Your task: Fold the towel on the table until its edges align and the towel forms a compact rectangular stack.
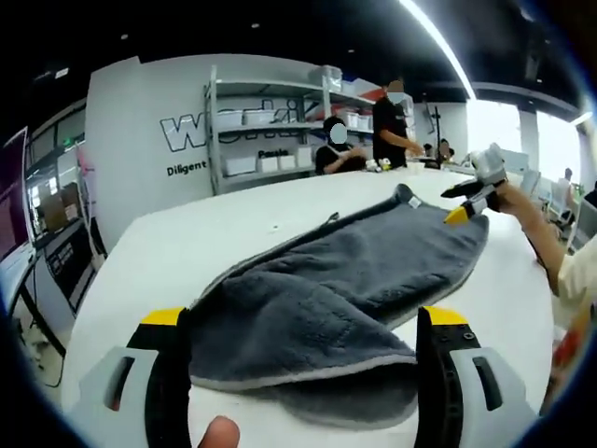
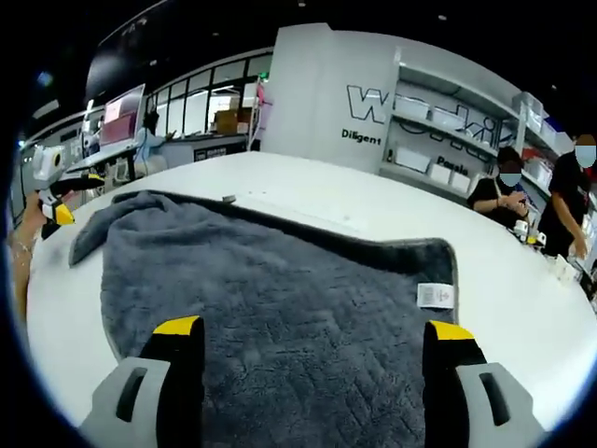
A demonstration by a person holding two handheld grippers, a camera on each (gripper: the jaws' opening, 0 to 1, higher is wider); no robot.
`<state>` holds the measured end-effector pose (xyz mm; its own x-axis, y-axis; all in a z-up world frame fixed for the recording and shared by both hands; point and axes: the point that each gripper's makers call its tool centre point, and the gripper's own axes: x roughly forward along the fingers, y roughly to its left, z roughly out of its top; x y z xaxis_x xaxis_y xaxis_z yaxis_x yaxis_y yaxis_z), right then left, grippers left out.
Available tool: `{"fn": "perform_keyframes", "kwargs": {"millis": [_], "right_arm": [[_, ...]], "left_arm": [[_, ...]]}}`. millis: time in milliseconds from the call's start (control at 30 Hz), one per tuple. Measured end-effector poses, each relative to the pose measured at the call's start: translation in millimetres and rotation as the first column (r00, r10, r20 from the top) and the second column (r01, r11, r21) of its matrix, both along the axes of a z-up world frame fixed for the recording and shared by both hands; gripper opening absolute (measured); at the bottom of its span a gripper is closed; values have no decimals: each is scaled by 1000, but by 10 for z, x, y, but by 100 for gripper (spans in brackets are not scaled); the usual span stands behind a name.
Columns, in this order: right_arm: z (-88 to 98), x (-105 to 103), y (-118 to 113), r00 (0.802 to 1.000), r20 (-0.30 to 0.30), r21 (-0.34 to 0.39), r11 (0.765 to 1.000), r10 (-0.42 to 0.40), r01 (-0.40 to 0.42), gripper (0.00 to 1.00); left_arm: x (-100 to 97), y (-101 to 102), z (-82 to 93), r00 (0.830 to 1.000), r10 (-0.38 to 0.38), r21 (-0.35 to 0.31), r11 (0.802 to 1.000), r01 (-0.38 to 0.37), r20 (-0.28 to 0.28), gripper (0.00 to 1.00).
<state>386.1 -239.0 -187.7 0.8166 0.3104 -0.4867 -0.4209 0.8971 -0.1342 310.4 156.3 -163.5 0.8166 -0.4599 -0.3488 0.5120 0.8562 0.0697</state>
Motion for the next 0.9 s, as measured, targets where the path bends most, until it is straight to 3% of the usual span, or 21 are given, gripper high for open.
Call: {"fn": "perform_keyframes", "kwargs": {"millis": [233,433,667,900], "right_arm": [[70,-19,54,1000,19,26,999,19,-20,99],[88,-32,74,999,23,35,999,23,-23,99],[71,-21,90,1000,15,46,999,24,-24,99],[63,-3,98,1000,12,52,998,28,-29,99]], "left_arm": [[-414,-212,-50,999,48,-6,999,-48,5,93],[-583,-299,-123,998,66,-41,997,-66,9,86],[-662,-439,-395,996,77,-73,994,-80,-35,68],[-679,-547,-496,997,59,-90,994,-62,-40,50]]}}
